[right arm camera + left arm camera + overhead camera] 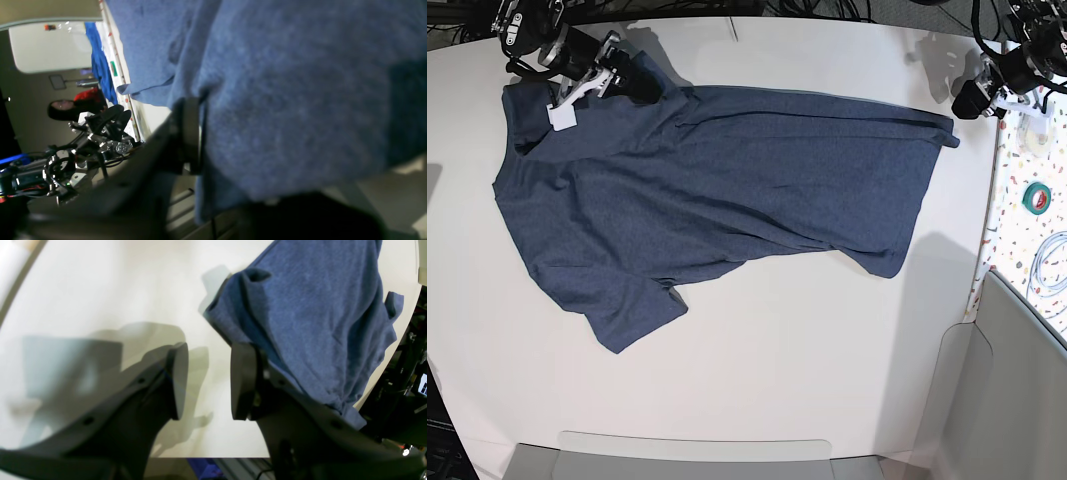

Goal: Layout the t-shirt on the table in an organized manner, then fold the t-shirt properly
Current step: 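Release the shoulder and move the right gripper inward over the collar, then grasp the shirt near the collar with the right gripper and pull outward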

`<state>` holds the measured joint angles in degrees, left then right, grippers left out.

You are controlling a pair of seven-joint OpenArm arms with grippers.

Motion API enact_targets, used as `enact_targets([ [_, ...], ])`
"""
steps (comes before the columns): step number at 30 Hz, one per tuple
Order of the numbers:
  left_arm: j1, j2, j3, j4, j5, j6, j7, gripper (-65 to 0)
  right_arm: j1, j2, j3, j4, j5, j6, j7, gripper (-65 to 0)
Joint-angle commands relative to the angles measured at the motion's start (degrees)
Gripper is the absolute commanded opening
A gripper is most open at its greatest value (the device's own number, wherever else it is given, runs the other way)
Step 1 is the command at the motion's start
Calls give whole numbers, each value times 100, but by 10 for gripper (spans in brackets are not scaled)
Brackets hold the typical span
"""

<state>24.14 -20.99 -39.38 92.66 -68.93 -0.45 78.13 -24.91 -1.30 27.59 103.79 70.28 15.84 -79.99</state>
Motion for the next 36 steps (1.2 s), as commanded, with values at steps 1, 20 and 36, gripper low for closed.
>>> enact_targets([
  [1,-1,-103,-32,92,-92,-12,33,-436,-2,29,14,105,124,21,-1,-650],
  [20,-18,-103,-32,92,-92,-12,33,-436,1317,-226,23,-308,352,21,-1,-650],
  [36,-27,-103,-32,92,-92,-12,33,-436,2548,-358,41,-1258,-131,12,-1,-229],
])
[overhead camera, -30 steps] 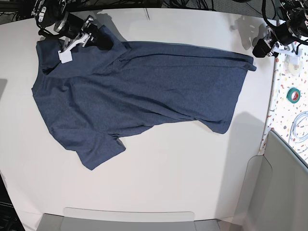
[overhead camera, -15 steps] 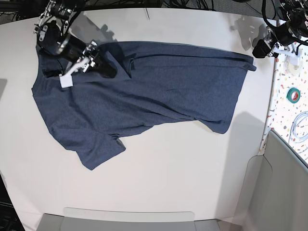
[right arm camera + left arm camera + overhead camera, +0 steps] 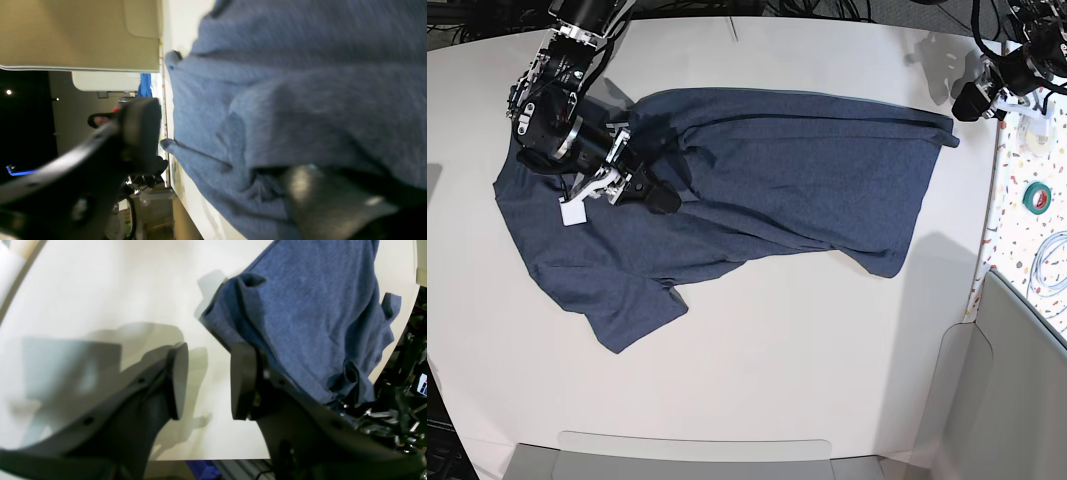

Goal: Layout the t-shirt on the table in an organized manner, then fold the t-shirt properly
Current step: 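Grasp the shirt near the collar with the right gripper and pull outward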

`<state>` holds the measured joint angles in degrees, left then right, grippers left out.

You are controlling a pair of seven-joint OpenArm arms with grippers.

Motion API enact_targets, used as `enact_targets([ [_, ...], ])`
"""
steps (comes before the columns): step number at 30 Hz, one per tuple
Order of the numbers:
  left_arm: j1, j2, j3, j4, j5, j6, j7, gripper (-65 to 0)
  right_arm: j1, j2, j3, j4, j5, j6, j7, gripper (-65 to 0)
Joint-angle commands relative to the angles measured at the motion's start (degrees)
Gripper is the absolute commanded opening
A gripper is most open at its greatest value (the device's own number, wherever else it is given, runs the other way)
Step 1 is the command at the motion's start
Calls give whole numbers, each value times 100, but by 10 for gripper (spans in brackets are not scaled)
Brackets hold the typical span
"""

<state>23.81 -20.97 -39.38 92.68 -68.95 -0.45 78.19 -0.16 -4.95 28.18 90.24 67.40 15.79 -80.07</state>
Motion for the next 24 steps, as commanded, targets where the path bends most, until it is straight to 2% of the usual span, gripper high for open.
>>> enact_targets([
  [1,5,-105,-32,90,-90,-12,27,-436,100,7,-27,97,157,16,7,-208],
  [3,5,-105,-32,90,-90,-12,27,-436,109,7,-18,97,245,16,7,-186],
  [9,23,-114,-32,90,-90,-12,27,-436,74,69,17,88,667,16,7,-183],
  [24,32,-114,-32,90,-90,-12,27,-436,434,104,940,71,667,16,7,-183],
])
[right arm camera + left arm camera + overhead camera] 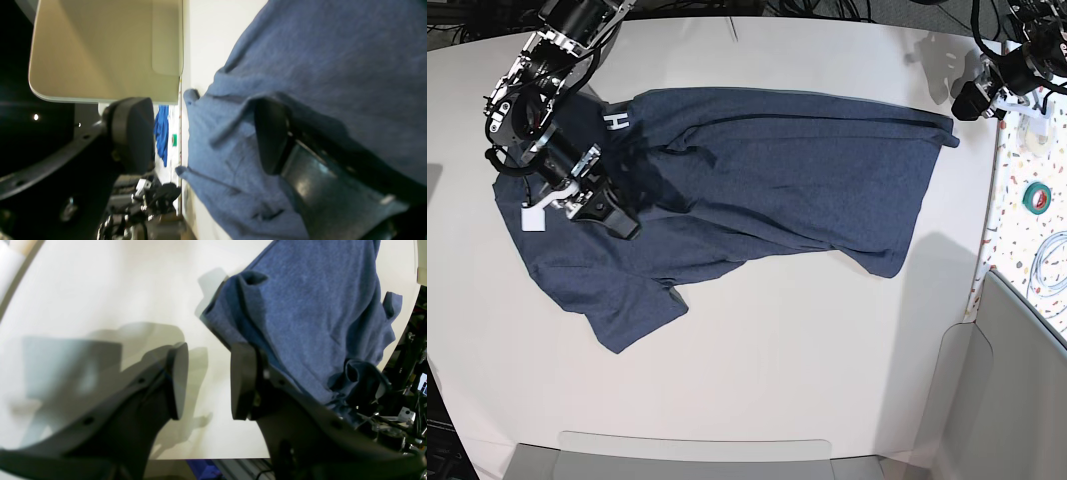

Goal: Layout the t-shirt on the table in an organized manner, then fold the t-shirt properly
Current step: 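Grasp the shirt near the collar with the right gripper and pull outward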

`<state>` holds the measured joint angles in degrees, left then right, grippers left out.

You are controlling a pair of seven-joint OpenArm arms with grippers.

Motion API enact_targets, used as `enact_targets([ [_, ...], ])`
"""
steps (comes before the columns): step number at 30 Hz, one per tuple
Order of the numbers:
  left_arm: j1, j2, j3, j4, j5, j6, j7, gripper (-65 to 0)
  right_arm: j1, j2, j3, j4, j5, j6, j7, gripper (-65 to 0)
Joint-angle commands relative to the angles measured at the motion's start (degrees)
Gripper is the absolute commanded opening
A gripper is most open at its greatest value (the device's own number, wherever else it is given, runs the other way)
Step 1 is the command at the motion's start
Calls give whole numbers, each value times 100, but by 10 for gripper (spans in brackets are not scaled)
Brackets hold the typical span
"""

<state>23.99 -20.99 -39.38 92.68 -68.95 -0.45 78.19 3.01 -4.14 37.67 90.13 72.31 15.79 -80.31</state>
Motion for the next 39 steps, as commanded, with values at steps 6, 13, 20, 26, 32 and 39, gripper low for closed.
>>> enact_targets([
  [6,23,-112,3,90,-90,-12,27,-436,372,23,290,3,166,16,31,-182],
  [13,129,-103,100,90,-90,-12,18,-436,381,190,941,-261,219,16,31,-182],
  [20,137,-103,100,90,-90,-12,18,-436,-129,357,1292,-235,615,16,31,-182],
  [26,137,-103,109,90,-99,-12,18,-436,-366,445,1433,-235,1177,16,31,-182],
  [32,137,-103,214,90,-99,-12,9,-436,-894,383,1292,-112,1269,25,31,-183],
  [39,129,-103,206,90,-99,-12,-8,-436,-1632,313,1169,636,1269,25,31,-186],
])
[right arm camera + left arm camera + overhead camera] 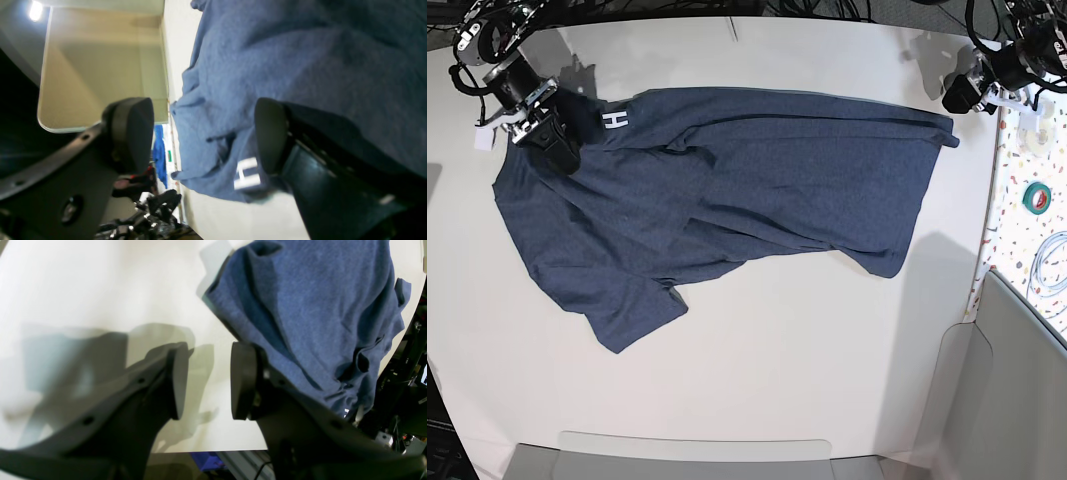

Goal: Layout the t-shirt on the table in an organized manner, then fold the t-shirt properly
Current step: 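Grasp the shirt near the collar with the right gripper and pull outward, then regrasp the shirt edge with the left gripper and pull it taut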

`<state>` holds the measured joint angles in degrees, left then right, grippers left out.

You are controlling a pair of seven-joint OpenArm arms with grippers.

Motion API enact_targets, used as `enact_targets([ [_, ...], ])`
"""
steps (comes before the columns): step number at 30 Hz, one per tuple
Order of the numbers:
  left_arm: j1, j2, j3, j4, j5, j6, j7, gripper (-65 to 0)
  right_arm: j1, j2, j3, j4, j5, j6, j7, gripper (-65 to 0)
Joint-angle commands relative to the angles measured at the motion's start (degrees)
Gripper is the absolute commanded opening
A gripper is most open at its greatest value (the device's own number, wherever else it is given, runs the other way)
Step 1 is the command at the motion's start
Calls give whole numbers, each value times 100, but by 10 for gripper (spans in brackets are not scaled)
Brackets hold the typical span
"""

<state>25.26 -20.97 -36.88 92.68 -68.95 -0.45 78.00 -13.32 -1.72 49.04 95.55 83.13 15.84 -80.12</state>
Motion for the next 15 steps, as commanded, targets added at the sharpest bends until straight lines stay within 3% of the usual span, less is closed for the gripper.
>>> enact_targets([
  [1,2,-105,-44,90,-99,-12,11,-436,-70,97,33,129,187,21,12,-186],
  [3,-16,-105,-44,90,-99,-12,11,-436,-140,123,33,146,187,21,12,-216],
  [5,-16,-105,-44,90,-99,-12,11,-436,-184,194,33,146,187,21,12,-296],
  [10,2,-105,-79,441,-99,-12,3,-440,-176,273,33,217,-362,12,12,-643],
  [15,99,-123,-105,1707,-90,-12,-15,-546,-88,317,15,542,-1373,12,12,-644],
])
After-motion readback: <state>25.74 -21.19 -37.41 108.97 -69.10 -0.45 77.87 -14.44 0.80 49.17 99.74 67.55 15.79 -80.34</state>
